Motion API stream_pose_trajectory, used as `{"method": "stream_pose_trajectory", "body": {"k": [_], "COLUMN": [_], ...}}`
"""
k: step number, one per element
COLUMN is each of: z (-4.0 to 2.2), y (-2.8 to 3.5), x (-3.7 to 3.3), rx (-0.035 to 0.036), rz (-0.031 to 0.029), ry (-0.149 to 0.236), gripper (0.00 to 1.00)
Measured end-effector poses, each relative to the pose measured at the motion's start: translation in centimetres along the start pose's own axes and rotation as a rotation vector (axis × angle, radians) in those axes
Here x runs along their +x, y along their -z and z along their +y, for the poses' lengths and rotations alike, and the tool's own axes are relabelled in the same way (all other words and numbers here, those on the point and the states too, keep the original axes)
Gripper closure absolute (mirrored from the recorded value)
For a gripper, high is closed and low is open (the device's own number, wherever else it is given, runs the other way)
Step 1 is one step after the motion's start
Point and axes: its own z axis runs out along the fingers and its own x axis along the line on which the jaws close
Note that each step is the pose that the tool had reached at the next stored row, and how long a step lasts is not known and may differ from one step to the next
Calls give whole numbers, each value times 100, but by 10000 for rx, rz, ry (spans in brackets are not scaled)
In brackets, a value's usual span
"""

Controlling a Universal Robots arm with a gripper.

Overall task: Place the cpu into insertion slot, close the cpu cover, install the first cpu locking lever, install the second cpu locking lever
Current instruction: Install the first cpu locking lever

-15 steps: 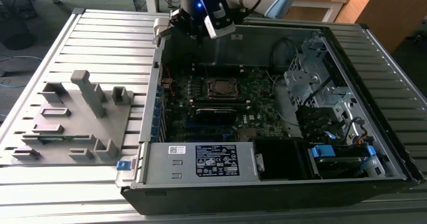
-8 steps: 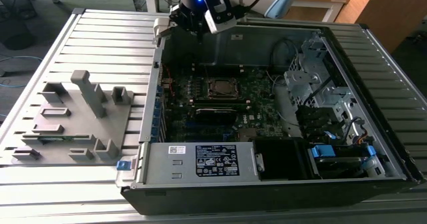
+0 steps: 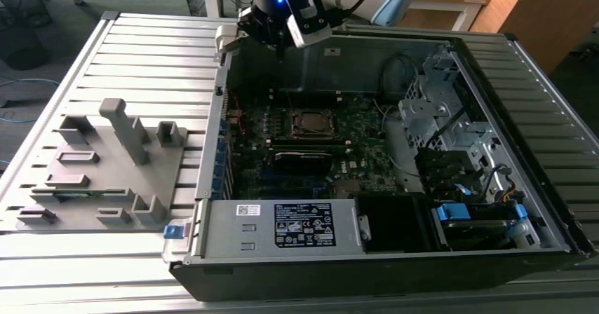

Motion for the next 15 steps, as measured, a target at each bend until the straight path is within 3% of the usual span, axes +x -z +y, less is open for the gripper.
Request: {"method": "stream_pose_trajectory", "body": {"k": [15], "z": [-10], "y": [-12], "x": [33], "rx": [-1], "rz": [-11], "ry": [3], "gripper": [89]}}
